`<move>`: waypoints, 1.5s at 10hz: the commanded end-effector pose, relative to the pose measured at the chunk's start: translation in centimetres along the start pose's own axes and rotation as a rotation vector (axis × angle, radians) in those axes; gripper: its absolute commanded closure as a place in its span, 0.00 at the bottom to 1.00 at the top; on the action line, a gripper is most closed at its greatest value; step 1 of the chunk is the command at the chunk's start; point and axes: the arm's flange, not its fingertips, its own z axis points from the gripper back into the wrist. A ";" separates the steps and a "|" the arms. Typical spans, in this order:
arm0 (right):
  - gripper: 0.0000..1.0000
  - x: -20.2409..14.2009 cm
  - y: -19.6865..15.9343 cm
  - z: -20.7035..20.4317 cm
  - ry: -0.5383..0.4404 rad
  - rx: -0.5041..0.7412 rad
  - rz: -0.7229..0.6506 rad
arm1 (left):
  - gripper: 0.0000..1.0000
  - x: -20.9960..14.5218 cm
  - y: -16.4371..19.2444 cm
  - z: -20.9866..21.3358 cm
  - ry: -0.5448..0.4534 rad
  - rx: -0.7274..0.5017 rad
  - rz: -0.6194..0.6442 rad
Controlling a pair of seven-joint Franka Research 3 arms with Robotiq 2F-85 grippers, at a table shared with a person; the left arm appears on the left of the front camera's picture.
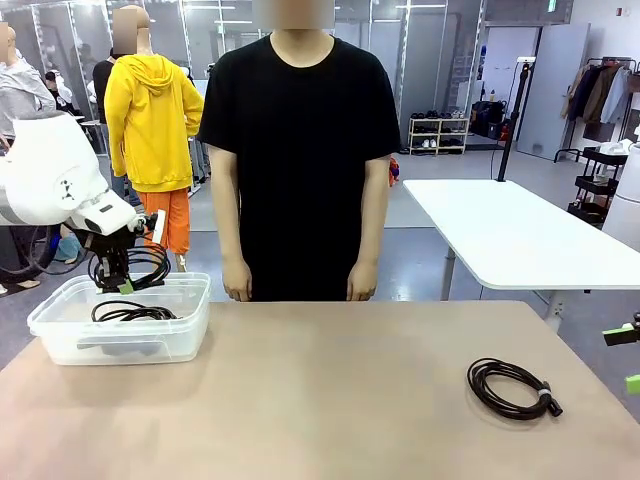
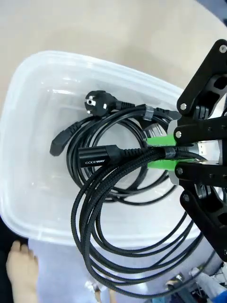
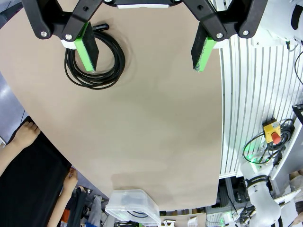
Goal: Organize and store the cables.
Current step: Place the USB Extension Cable into the Organizing box.
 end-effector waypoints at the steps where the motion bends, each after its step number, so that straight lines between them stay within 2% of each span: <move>1: 0.00 0.4 0.2 0.2 0.007 0.007 -0.021 | 0.87 0.3 -0.3 -0.2 -0.008 -0.052 0.027; 5: 0.00 0.4 0.2 0.2 0.007 0.007 -0.021 | 0.87 0.4 -0.6 -1.4 0.027 -0.085 0.016; 8: 0.00 0.4 0.2 0.2 0.007 0.007 -0.021 | 0.31 0.2 -0.6 -1.4 0.042 -0.090 0.018; 10: 0.00 0.4 0.2 0.2 0.007 0.007 -0.021 | 0.00 0.1 -0.4 -0.9 0.048 -0.073 0.029; 12: 0.00 0.4 0.2 0.2 0.007 0.007 -0.021 | 0.00 -0.2 -0.2 -0.4 0.038 -0.068 0.044; 13: 0.00 0.4 0.2 0.2 0.007 0.007 -0.021 | 0.06 -0.2 -0.2 -0.4 0.035 -0.068 0.048; 14: 0.00 0.4 0.2 0.2 0.007 0.007 -0.021 | 0.00 -0.3 -0.2 -0.3 0.035 -0.067 0.050; 15: 0.00 0.4 0.2 0.2 0.007 0.007 -0.021 | 0.00 -0.2 -0.2 -0.2 0.027 -0.065 0.066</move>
